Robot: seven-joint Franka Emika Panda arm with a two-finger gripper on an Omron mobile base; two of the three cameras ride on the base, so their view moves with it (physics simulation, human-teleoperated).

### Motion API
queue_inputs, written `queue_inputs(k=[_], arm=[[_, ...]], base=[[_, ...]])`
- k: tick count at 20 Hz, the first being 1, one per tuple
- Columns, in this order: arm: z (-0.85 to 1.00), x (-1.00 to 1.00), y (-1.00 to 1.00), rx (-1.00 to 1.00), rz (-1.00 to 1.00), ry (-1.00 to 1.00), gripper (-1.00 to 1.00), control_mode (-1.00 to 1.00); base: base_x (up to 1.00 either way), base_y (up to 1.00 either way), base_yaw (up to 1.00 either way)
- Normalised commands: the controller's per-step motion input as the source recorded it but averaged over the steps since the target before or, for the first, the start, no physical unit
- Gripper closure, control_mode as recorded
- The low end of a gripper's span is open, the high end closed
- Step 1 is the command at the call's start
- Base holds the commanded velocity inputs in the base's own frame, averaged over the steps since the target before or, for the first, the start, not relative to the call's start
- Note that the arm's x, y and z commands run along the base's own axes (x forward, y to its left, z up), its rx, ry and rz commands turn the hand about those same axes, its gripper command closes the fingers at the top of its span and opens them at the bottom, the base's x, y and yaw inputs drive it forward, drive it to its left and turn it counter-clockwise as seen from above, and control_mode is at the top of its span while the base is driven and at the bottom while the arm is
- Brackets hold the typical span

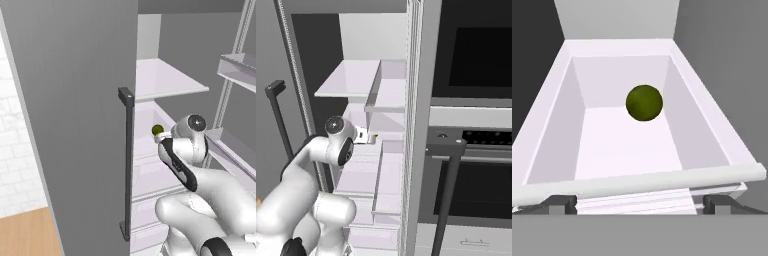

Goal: Place one lime and one steak in each tupperware on the nearby counter, to pack two identical lunches.

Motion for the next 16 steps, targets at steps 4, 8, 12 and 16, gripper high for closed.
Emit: queue_inputs(k=[4,8,12,16], arm=[[-0.15,0.5,0.0,0.07,-0.12,0.0,-1.0,-1.0],[-0.1,0.46,0.0,0.04,-0.06,0.02,-1.0,-1.0],[-0.12,0.53,0.0,0.01,-0.03,0.06,-1.0,-1.0],[-0.09,0.61,0.0,0.04,-0.02,0.11,-1.0,-1.0]], base=[[0.0,0.0,0.0],[0.0,0.0,0.0],[0.0,0.0,0.0],[0.0,0.0,0.0]])
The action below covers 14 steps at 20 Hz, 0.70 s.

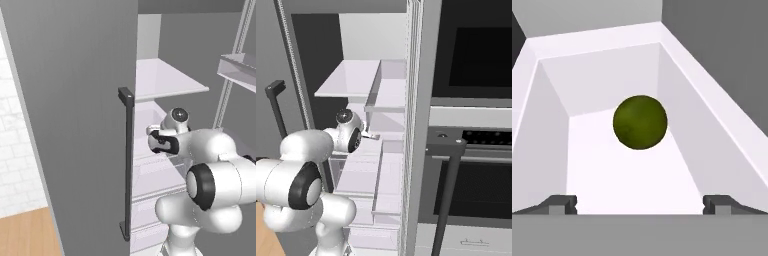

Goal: Place one lime and one steak in each tupperware on the nearby counter, to pack two identical lunches.

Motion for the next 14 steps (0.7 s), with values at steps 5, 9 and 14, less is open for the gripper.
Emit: queue_inputs(k=[5,9,14], arm=[[-0.17,0.55,0.0,0.03,-0.01,0.1,-1.0,-1.0],[-0.31,0.36,0.0,0.0,-0.03,0.09,-1.0,-1.0],[-0.34,0.4,0.0,0.0,-0.02,0.07,-1.0,-1.0]], base=[[0.0,0.0,0.0],[0.0,0.0,0.0],[0.0,0.0,0.0]])
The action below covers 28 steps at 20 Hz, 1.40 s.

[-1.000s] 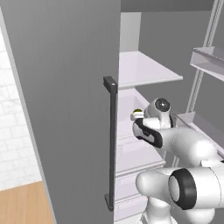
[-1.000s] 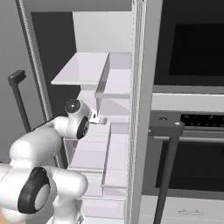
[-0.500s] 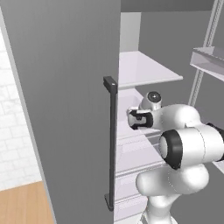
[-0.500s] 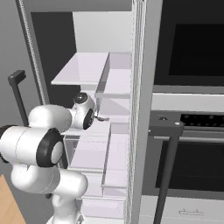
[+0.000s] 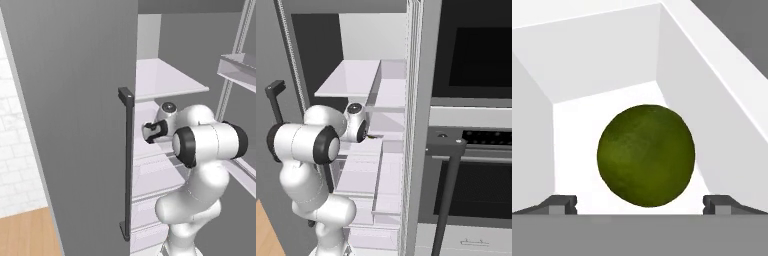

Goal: Place one lime and one steak in each tupperware on the nearby counter, to pack two identical lunches.

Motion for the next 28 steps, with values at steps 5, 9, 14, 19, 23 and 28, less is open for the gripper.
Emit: queue_inputs(k=[5,9,14,19,23,28], arm=[[-0.33,0.52,-0.03,0.0,-0.02,0.05,-1.0,-1.0],[-0.4,0.38,-0.08,0.0,-0.01,0.02,-1.0,-1.0],[-0.64,-0.03,-0.06,0.0,-0.04,0.06,1.0,-1.0],[-0.86,-0.32,0.0,0.0,-0.11,0.1,1.0,-1.0],[-0.69,-0.49,0.0,0.0,-0.12,0.01,1.0,-1.0],[-0.7,-0.91,0.0,0.0,-0.08,-0.03,1.0,-1.0]], base=[[0.0,0.0,0.0],[0.0,0.0,0.0],[0.0,0.0,0.0],[0.0,0.0,0.0],[0.0,0.0,0.0],[0.0,0.0,0.0]])
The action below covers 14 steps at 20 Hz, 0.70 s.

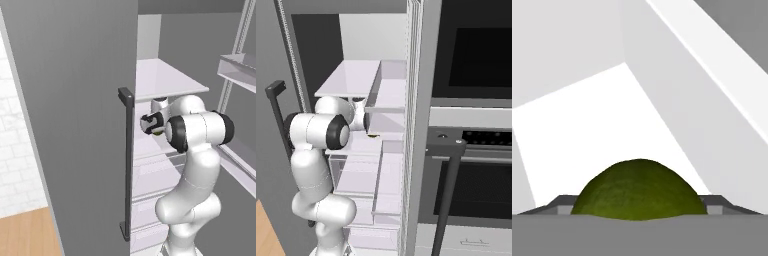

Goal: Place one lime and one steak in each tupperware on the nearby counter, to pack two identical lunches.

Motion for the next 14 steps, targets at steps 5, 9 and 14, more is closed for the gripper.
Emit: queue_inputs(k=[5,9,14], arm=[[-0.6,-1.0,0.0,0.0,-0.05,-0.03,1.0,-1.0],[-0.27,-1.0,0.0,0.0,0.0,-0.08,1.0,-1.0],[-0.11,-1.0,0.0,0.03,0.0,-0.07,1.0,-1.0]], base=[[0.0,0.0,0.0],[0.0,0.0,0.0],[0.0,0.0,0.0]])
